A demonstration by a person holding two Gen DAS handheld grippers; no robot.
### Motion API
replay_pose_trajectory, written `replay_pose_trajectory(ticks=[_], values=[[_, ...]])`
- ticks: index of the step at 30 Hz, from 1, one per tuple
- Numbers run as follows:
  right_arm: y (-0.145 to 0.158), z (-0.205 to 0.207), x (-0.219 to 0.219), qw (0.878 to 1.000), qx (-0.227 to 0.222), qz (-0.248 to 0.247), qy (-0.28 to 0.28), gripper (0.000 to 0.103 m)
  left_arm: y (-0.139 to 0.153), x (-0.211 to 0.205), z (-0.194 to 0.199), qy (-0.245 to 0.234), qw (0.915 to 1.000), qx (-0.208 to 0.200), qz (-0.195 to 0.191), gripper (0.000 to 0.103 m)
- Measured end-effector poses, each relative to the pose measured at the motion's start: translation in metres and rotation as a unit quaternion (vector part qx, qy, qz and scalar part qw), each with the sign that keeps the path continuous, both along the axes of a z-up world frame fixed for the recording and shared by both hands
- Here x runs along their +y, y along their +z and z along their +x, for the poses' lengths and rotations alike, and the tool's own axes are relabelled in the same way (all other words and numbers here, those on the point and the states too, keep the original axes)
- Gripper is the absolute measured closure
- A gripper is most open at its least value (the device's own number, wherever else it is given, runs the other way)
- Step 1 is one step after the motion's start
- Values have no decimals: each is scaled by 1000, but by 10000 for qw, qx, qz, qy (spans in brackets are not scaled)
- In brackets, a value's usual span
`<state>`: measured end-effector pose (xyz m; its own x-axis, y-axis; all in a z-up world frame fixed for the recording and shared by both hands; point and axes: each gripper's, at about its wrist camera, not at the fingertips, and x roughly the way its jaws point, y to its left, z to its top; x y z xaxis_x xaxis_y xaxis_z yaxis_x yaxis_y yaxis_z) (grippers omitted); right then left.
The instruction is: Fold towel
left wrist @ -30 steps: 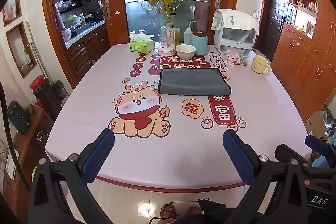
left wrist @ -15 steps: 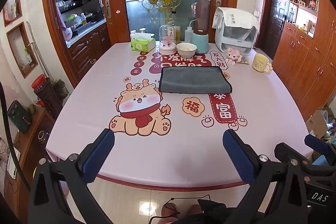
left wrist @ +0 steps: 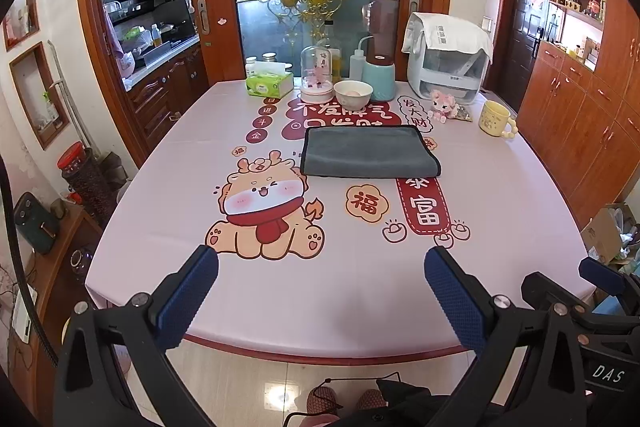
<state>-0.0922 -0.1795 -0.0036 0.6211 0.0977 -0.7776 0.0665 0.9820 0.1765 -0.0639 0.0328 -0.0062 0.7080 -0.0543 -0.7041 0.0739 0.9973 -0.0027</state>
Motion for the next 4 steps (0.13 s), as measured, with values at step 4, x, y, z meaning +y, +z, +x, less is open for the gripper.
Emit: replay_pose_trajectory(ticks=[4], values=[[-1, -1, -1, 10000, 30, 5, -21, 0, -1, 1, 1, -33, 10000, 9, 3, 0]])
